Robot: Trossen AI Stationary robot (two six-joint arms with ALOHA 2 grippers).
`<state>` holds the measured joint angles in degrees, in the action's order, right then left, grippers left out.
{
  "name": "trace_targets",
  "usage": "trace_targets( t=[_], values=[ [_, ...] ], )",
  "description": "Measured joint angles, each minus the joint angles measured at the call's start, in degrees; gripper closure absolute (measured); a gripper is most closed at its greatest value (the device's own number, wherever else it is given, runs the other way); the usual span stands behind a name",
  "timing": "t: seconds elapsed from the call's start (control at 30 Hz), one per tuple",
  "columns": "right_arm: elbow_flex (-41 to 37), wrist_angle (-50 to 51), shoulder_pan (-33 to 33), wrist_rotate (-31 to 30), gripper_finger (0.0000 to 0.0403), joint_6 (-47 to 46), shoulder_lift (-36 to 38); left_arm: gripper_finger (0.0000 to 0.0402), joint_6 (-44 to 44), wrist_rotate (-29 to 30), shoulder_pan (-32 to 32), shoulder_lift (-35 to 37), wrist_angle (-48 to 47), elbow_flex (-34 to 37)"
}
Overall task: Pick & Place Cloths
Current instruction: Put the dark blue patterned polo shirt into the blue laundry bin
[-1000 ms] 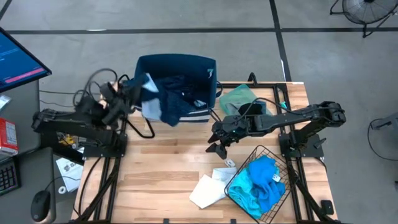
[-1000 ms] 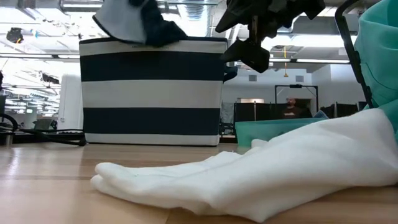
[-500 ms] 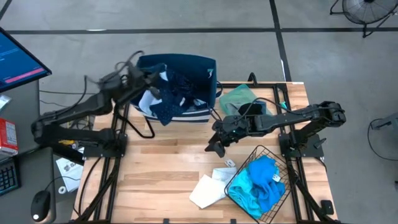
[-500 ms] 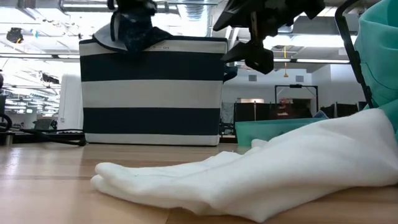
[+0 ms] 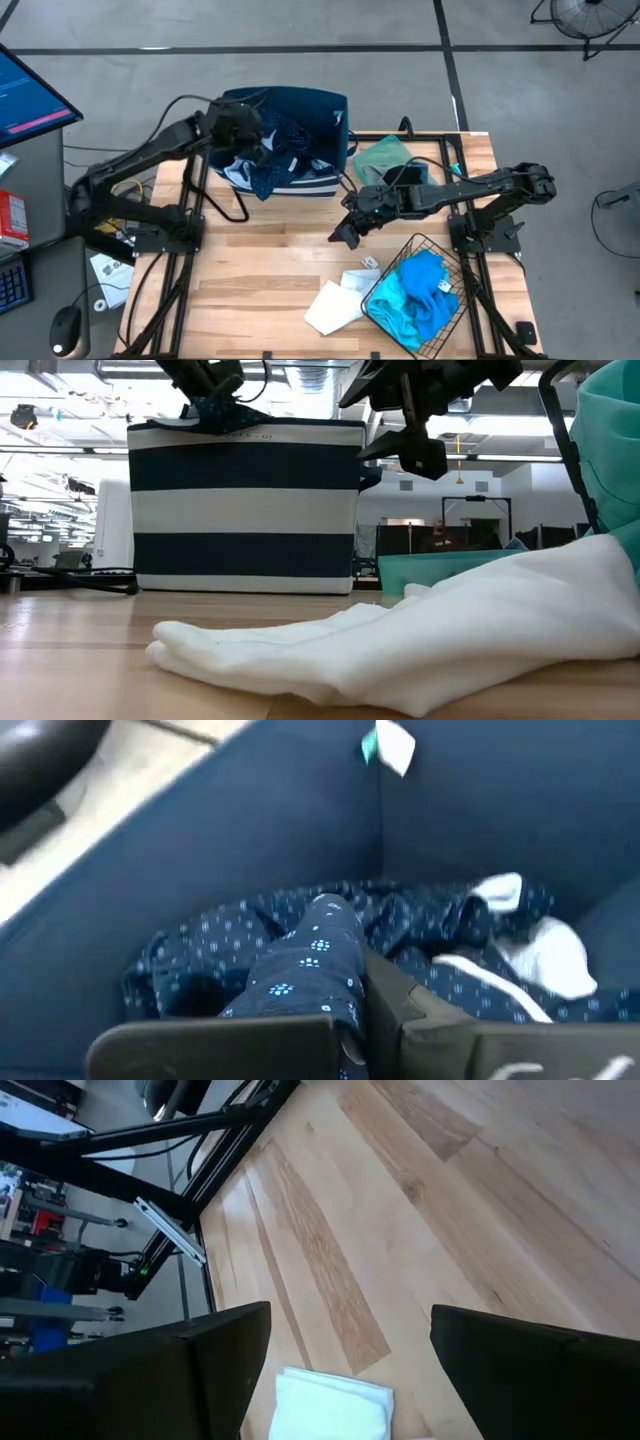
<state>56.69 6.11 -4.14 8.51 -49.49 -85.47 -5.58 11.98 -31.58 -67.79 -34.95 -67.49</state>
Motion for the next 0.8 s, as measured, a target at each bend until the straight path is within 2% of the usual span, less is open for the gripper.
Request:
trace_targets(
  t=[0.1,0.2,0.33,0.47,0.7,0.8],
  values=[
    [0.00,-0.94,0.03,-0.02,0.0133,-0.05,0.00,0.0401,0.04,-1.26,-1.20,-1.72,-4.86,-3.31],
    [0.01,-2.19,0.04,-0.01,0.0133,-0.08,0.00,0.0393,0.17,-5.08,-2.57,-2.50,-8.04,-3.97],
    [0.02,-4.03,0.03,-0.01,0.0133,-0.09,0.00,0.0361,-4.91,-11.40,-3.44,-2.46,-10.66,-3.86],
    [0.04,-6.15,-0.58,0.00,0.0133,-0.09,0.00,0.0304,-8.79,-15.01,-3.00,-0.19,-9.51,-3.88],
    [0.04,-8.71,-1.14,0.00,0.0133,-0.11,-0.02,0.0184,-8.88,-15.07,-0.52,6.90,-9.60,-3.89],
    [0.04,-8.91,-1.14,-0.02,0.0133,-0.56,-0.02,0.0148,-7.74,-15.21,-0.52,9.07,-9.86,-3.90]
  ],
)
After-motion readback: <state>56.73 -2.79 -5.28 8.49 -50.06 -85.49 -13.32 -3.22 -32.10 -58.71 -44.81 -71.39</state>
